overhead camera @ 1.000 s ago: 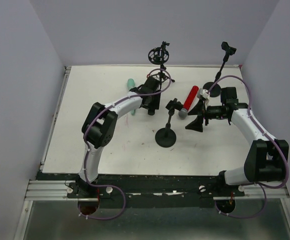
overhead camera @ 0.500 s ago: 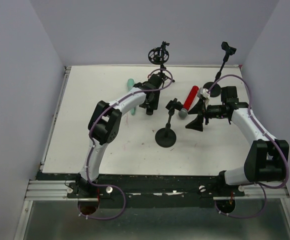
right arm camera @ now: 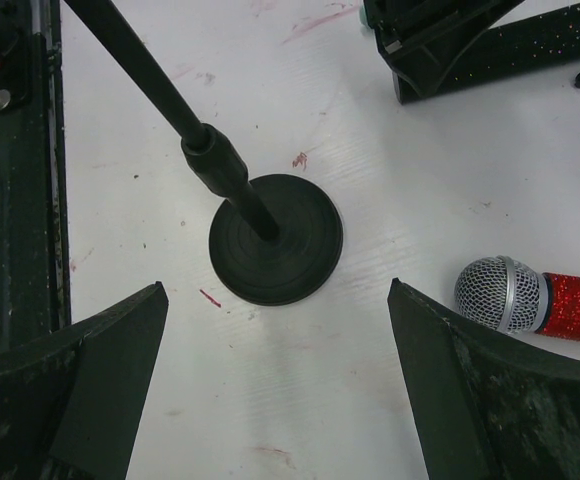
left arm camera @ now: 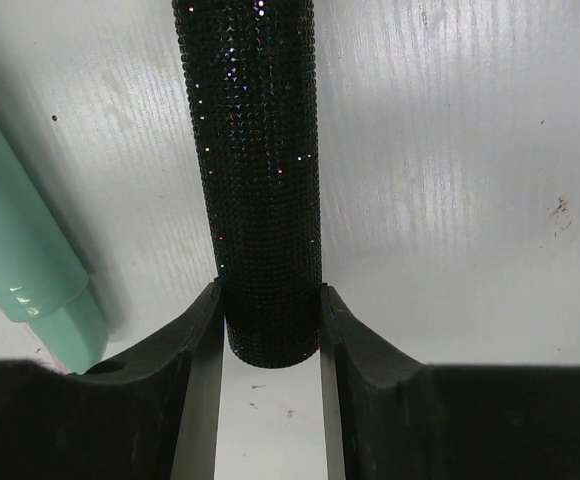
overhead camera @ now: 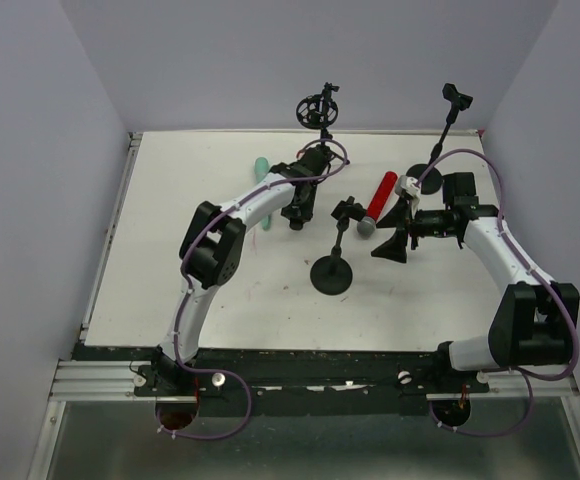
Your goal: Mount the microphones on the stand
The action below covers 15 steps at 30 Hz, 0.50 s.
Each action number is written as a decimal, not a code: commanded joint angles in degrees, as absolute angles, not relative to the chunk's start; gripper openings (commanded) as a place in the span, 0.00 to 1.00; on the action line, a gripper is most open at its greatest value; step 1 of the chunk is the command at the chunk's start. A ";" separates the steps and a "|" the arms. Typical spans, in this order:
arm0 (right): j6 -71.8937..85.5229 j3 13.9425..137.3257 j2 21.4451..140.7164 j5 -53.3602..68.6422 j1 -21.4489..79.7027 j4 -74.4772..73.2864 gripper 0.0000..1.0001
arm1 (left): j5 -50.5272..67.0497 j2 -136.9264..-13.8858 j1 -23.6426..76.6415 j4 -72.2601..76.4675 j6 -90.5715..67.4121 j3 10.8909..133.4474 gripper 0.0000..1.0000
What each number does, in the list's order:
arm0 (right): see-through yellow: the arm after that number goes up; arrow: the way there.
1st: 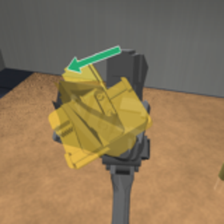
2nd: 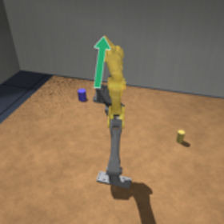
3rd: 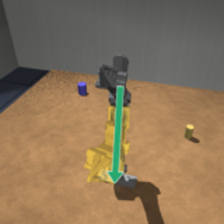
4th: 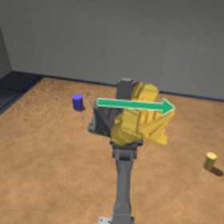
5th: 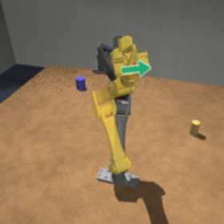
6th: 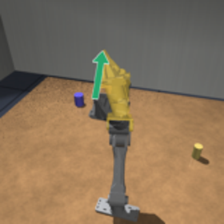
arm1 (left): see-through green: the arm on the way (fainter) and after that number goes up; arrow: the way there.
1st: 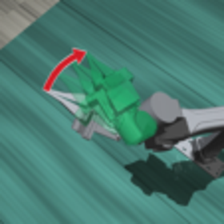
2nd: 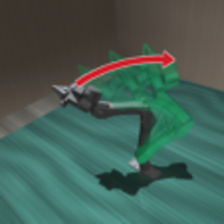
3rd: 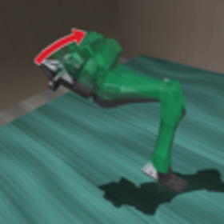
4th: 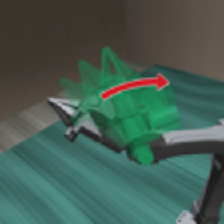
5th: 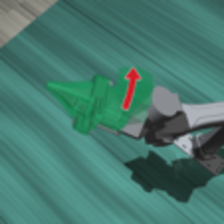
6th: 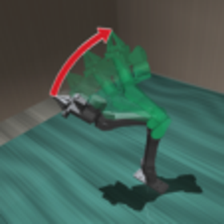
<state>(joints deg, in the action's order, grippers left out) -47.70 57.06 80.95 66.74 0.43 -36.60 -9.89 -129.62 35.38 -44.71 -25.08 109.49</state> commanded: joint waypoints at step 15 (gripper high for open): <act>-45.09 61.17 78.75 68.29 -4.83 -39.73 0.99 | -0.71 -89.67 35.42 -15.05 -28.03 57.61 0.00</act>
